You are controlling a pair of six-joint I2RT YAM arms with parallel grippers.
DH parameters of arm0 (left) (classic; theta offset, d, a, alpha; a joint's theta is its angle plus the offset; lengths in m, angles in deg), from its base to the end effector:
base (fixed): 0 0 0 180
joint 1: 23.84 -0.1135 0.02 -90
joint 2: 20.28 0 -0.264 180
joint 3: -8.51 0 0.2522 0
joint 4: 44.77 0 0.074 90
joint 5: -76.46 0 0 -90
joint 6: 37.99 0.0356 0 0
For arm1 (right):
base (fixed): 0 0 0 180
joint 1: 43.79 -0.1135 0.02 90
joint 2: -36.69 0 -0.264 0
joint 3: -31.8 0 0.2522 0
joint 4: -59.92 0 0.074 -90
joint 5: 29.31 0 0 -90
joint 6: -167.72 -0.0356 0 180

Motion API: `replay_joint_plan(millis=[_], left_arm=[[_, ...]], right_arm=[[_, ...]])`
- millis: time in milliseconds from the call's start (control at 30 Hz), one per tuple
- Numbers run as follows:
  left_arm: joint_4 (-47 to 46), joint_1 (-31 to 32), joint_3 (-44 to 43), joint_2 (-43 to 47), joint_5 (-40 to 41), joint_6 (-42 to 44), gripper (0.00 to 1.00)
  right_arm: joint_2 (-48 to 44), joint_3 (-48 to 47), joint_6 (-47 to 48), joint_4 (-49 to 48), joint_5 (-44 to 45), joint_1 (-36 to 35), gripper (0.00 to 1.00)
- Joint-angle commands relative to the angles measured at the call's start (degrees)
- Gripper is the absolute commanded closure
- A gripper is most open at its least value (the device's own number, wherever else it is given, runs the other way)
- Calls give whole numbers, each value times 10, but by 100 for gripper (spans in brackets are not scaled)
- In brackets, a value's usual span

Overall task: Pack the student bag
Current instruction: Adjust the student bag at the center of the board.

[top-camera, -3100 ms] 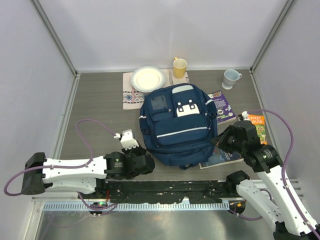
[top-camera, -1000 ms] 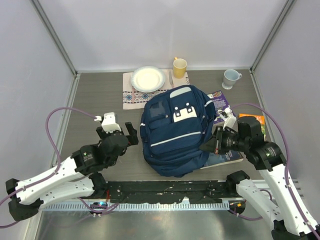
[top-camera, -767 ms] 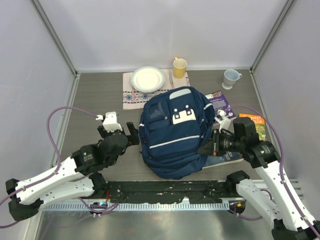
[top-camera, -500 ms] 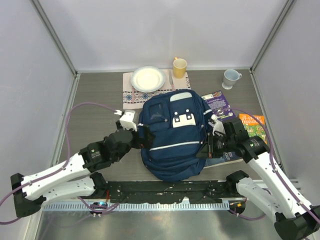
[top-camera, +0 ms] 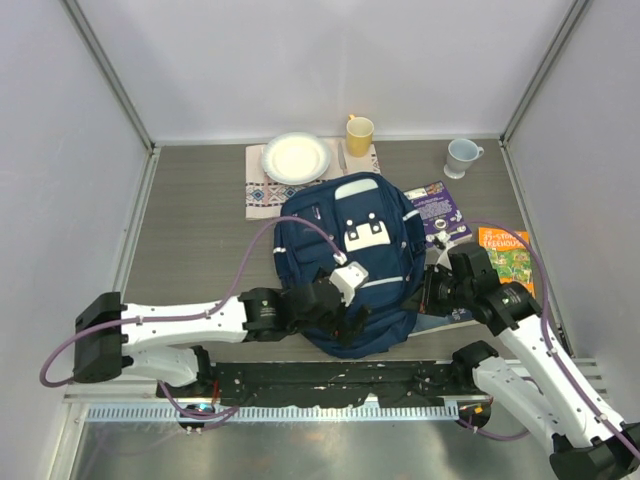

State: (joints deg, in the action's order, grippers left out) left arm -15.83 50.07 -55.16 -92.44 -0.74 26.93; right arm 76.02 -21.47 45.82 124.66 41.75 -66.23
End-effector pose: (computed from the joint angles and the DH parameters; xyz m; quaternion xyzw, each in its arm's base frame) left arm 0.0838 -0.2619 0.2615 0.3233 0.8317 -0.2697 0.3618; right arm 0.1145 0.0598 0.2581 0.0216 0.9306 0.2890 0.2236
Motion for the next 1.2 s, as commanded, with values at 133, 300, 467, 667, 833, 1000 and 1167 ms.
replay_joint_plan(millis=[133,300,467,667,833,1000,1167], left_arm=[[-58,26,-9,-37,124,32,0],[-77,26,-23,-57,188,68,0],[-89,26,-26,-77,188,91,1],[-98,26,-38,-120,119,96,6],[-103,26,-43,-139,99,96,13],[-105,26,-55,-155,125,98,39],[-101,26,-67,-164,144,93,67]], right_arm=[[-20,-7,-31,-50,22,-1,99],[-19,-12,-26,-42,20,-1,99],[-25,-12,-26,-40,21,-1,99],[-29,-15,-29,-39,22,-1,99],[-30,-17,-33,-38,24,-2,99],[-36,-16,-37,-39,23,-1,99],[-41,-12,-39,-38,29,-1,99]])
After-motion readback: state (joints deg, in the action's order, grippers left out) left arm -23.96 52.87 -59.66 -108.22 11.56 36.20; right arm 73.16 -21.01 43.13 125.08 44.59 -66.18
